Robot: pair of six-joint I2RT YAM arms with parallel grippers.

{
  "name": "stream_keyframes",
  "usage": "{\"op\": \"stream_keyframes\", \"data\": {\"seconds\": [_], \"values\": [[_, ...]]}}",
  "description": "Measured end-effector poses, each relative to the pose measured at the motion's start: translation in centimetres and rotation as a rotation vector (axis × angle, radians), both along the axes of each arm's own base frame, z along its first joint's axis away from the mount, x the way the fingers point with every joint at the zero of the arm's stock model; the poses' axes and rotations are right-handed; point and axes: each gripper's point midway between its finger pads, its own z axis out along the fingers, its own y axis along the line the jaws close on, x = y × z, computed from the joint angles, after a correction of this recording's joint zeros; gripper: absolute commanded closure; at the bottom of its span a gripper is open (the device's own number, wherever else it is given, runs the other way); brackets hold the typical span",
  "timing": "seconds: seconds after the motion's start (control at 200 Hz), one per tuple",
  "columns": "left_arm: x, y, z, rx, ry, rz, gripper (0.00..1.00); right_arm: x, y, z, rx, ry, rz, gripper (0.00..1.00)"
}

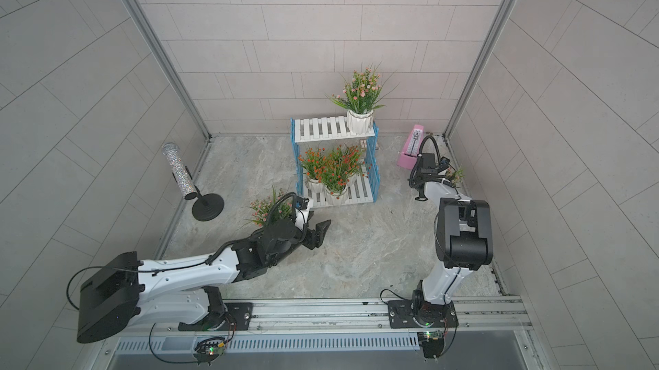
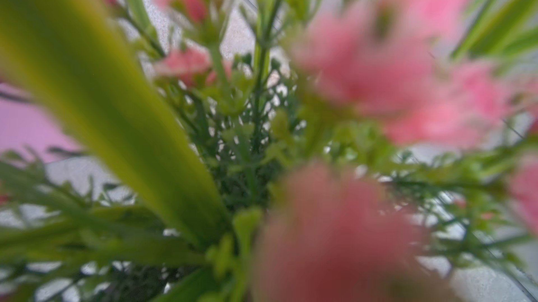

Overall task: Place the baby's breath potted plants on the rack by color
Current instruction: Move the baby's breath potted plant to the center of the board.

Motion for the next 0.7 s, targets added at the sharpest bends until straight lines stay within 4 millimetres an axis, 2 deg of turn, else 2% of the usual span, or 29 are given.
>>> {"op": "stream_keyframes", "data": {"seconds": [0.035,0.175,0.455,0.7], "values": [[0.0,0.0,-0.02,-0.001,-0.001,0.0,0.26,0.01,-0.08,0.05,-0.003,0.0,-0.001,0.0],[-0.06,-0.06,-0.04,-0.006,-0.001,-0.005,0.26,-0.05,-0.44,0.07,-0.004,0.002,-0.007,0.1],[-0.09,-0.09,-0.03,-0.01,-0.003,-0.007,0.26,0.04,-0.86,0.23,0.002,-0.002,-0.009,0.24],[-0.13,-0.12,-0.06,-0.011,-0.002,-0.01,0.26,0.04,-0.52,0.24,0.019,-0.002,0.008,0.28]]}}
